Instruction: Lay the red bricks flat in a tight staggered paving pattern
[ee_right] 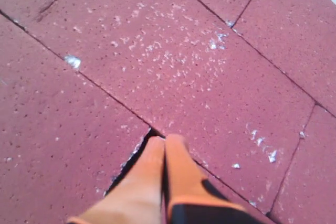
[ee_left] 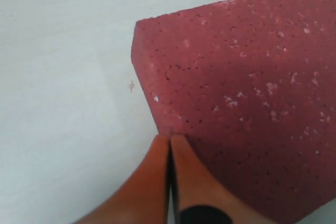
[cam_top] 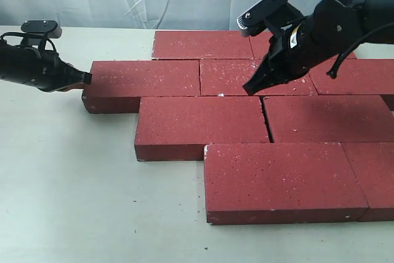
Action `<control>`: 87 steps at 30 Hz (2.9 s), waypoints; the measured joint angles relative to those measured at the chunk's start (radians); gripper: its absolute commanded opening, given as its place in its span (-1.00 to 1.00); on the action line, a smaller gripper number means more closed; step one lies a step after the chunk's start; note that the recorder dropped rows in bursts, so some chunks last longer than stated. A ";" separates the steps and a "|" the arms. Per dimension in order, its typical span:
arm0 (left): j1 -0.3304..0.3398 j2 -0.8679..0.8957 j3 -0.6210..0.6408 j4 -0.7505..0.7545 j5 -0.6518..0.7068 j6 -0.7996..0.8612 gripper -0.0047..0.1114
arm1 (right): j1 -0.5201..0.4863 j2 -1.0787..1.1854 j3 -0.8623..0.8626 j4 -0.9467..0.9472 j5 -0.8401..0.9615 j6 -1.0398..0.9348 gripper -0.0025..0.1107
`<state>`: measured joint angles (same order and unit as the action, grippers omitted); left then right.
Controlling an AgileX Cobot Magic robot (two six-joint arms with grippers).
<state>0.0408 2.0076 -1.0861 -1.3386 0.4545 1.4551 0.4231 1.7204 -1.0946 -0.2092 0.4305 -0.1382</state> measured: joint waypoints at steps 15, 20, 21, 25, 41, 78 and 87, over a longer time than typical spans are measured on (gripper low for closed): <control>-0.006 -0.010 0.000 0.009 -0.164 0.000 -0.92 | 0.000 0.000 0.011 -0.016 -0.055 -0.018 -0.97; -0.006 -0.036 0.000 0.019 -0.236 -0.008 -0.92 | 0.000 0.000 0.011 -0.016 -0.055 -0.018 -0.97; -0.006 -0.044 0.000 0.025 -0.229 -0.008 -0.92 | 0.000 0.000 0.011 -0.016 -0.055 -0.018 -0.97; 0.012 -0.111 0.000 0.077 -0.117 -0.063 -0.92 | 0.000 0.000 0.011 -0.007 -0.058 -0.022 -0.97; -0.138 -0.289 -0.063 -0.039 0.006 0.030 -0.92 | 0.057 -0.001 -0.217 0.182 0.121 -0.179 -0.97; -0.102 -1.285 0.393 1.398 -0.039 -1.427 -0.92 | -0.428 -0.405 0.136 0.045 0.150 0.060 -0.97; -0.102 -1.580 0.436 1.260 0.189 -1.429 -0.92 | -0.428 -0.405 0.138 0.045 0.148 0.060 -0.97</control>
<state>-0.0609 0.4277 -0.6498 -0.0783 0.6435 0.0258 -0.0051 1.3150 -0.9568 -0.1647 0.5784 -0.0783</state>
